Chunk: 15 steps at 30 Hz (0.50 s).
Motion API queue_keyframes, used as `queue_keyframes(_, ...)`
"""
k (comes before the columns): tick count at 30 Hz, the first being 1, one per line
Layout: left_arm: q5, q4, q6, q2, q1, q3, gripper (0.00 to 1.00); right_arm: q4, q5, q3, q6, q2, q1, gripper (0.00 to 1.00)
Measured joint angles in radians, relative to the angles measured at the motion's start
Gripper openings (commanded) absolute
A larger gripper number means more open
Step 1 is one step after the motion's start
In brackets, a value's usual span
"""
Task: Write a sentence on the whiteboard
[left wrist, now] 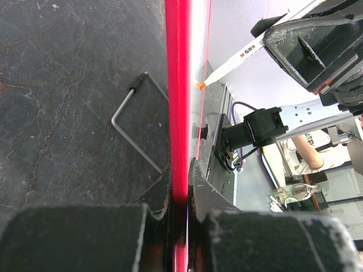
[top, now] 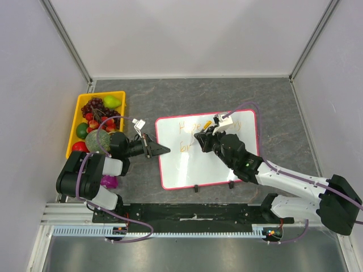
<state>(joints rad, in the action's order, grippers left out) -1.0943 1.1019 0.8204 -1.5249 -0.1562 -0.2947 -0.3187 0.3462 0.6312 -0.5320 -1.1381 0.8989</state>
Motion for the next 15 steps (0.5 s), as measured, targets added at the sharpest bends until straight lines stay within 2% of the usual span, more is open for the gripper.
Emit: queue_keyframes(15, 0.000, 0.001, 0.000, 0.000, 0.000, 0.000, 0.02, 0.038, 0.001, -0.002, 0.005, 0.029, -0.007, 0.00)
